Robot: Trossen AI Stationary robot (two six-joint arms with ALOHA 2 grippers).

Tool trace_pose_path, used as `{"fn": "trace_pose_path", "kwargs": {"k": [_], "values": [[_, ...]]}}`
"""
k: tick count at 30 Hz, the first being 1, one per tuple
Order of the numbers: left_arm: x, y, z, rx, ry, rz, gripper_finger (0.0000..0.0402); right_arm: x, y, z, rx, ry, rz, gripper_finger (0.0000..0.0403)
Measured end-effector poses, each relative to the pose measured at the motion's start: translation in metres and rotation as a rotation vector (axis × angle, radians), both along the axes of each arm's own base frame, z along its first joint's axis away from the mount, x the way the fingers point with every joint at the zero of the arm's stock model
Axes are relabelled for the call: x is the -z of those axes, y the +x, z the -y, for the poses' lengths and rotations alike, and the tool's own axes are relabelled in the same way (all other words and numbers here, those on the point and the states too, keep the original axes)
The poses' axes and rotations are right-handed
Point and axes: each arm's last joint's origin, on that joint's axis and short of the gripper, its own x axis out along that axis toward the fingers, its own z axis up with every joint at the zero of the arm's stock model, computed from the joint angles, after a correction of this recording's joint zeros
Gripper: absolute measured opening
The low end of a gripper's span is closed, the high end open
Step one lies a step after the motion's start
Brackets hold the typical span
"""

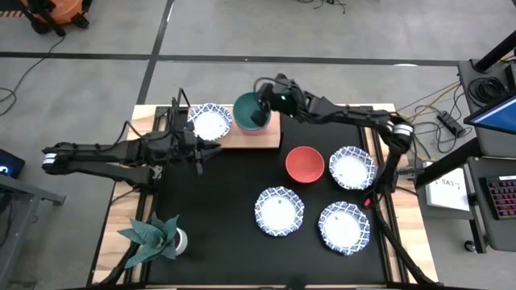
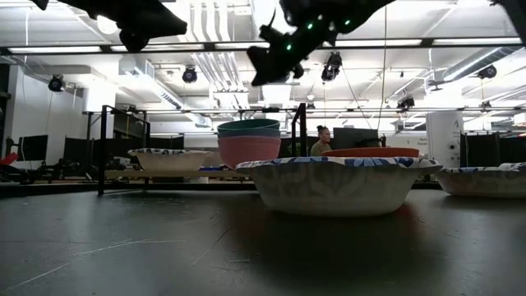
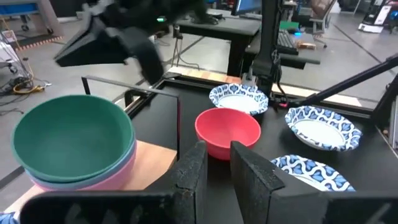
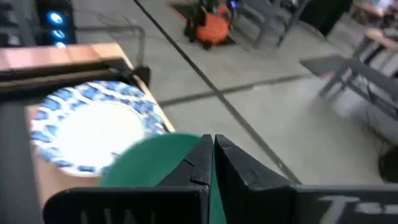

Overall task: Place and stack bowls onto a shelf
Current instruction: Stack the green bowl on top of the blue bowl

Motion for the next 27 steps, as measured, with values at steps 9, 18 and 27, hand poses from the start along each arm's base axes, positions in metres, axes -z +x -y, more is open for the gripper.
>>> {"fn": "trace_pose_path", "kwargs": {"k": [9,18,27], "values": [[0.002,-0.005,0.000,0.002,0.006,-0.013,0.0054,0.021,0.021,0.041,0.074,0.053,-0.030,0.0009],[0.005,-0.005,0.000,0.004,0.013,-0.044,0.0054,0.042,0.035,0.058,0.101,0.089,-0.087,0.0009],[0.005,-0.005,0.000,0.004,0.013,-0.048,0.0054,0.054,0.035,0.064,0.124,0.118,-0.111,0.0009]]}}
